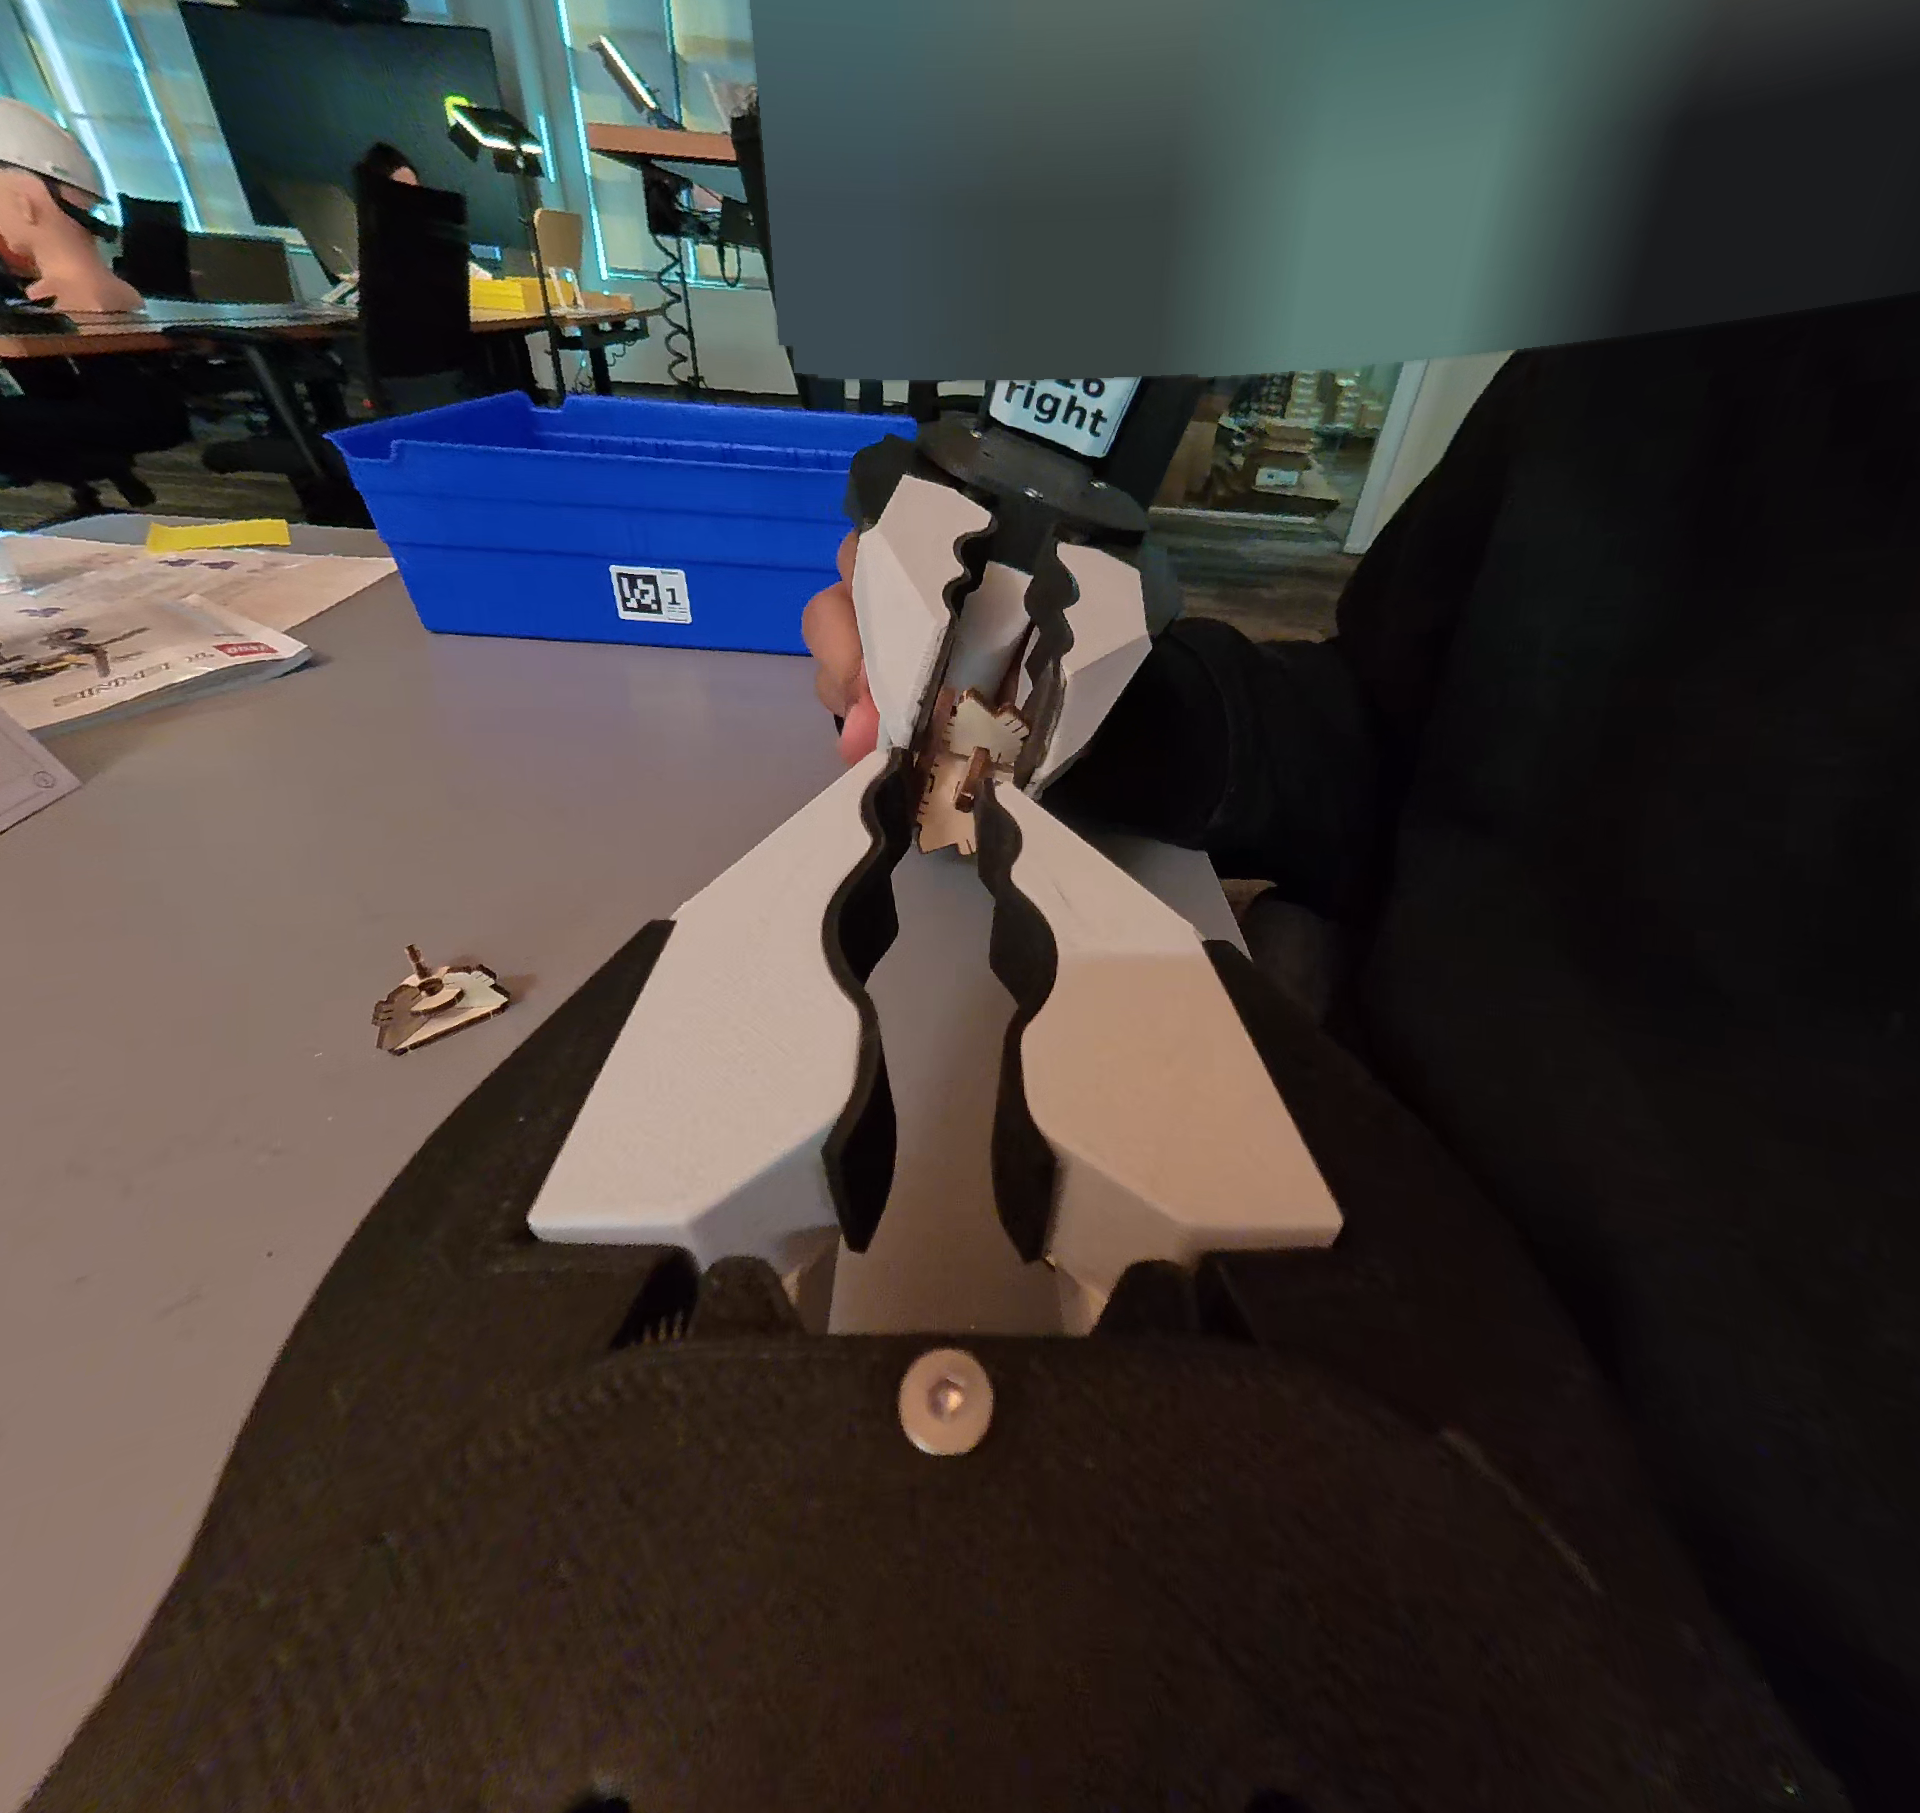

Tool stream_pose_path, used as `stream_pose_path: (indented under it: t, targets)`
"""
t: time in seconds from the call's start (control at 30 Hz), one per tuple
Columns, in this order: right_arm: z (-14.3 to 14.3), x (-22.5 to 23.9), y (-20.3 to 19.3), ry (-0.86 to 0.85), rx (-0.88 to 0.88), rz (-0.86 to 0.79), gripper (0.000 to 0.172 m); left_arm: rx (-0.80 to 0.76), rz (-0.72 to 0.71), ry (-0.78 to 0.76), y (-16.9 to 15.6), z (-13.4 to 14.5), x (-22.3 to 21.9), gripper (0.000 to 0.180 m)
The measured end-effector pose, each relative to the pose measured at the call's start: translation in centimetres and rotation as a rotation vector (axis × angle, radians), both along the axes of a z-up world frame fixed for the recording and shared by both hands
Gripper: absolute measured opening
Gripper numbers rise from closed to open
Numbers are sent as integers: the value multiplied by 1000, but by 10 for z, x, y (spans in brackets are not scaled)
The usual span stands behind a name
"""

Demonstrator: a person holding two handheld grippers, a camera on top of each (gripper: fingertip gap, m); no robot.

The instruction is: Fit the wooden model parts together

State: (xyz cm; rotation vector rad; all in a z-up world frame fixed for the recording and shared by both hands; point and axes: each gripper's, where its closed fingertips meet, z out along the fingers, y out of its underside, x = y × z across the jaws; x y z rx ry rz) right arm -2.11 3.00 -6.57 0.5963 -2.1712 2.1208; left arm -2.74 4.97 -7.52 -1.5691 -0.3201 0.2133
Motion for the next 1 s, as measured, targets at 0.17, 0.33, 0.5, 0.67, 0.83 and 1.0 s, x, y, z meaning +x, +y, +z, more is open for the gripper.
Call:
stream_pose_path:
  t: [0.17, 0.33, 0.5, 0.67, 0.83, 1.0]
  targets:
    - [-2, 0, 1, -22, 27, 13, 17, -6, -12, -16, 1, -2, 1, 11]
    - [-1, -2, 0, -49, 21, 12, 17, 7, 0, -25, 0, -1, -2, 11]
    - [3, -7, -2, -39, -60, -48, 17, 15, 25, -34, -3, 0, -6, 11]
    - [9, -5, -1, -129, -90, -19, 44, 50, 37, -23, -7, 6, -7, 11]
    - [18, -7, 4, -197, -129, 4, 48, 117, 42, -18, -14, 16, -8, 11]
    - [21, -13, 7, -212, -146, -13, 33, 150, 41, -6, -20, 21, -7, 10]
